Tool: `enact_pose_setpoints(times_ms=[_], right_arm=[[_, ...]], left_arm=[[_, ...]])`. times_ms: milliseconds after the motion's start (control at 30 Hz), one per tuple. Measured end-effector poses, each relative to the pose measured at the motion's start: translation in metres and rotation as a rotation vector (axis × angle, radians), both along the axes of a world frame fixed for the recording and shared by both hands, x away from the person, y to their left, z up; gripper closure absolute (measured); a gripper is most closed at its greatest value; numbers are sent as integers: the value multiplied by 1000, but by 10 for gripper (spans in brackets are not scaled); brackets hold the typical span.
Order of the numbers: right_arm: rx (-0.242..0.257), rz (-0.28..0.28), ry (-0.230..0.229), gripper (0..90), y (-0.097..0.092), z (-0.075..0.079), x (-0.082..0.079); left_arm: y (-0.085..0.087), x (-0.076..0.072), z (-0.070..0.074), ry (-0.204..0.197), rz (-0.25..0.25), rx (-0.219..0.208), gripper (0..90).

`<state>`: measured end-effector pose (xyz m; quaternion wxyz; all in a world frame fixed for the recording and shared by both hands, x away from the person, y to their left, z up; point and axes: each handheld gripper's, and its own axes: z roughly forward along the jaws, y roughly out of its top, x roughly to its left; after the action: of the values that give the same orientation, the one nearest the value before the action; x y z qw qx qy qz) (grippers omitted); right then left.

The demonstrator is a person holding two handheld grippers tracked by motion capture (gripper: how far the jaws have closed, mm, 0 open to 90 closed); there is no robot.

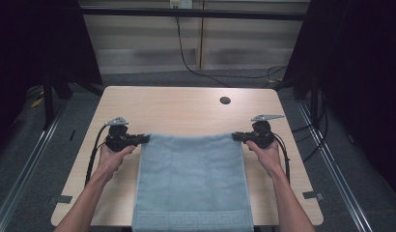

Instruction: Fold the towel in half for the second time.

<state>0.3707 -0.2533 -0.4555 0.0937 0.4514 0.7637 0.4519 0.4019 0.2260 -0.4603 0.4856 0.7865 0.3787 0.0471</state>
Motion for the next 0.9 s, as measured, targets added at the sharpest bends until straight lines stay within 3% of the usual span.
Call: enact_pose_setpoints(times_ms=[400,567,700,900], right_arm=[[47,-31,-142,844,-10,67,15],[60,-44,-191,847,-13,90,16],[82,-21,-213,848,-12,93,8],[87,37,-204,847,-8,71,-31]], left_arm=[[-2,21,69,-133,30,-50,834],[-2,22,89,-178,37,-58,834],[4,13,89,-203,24,-59,834],[21,-25,64,-192,-3,-91,842]])
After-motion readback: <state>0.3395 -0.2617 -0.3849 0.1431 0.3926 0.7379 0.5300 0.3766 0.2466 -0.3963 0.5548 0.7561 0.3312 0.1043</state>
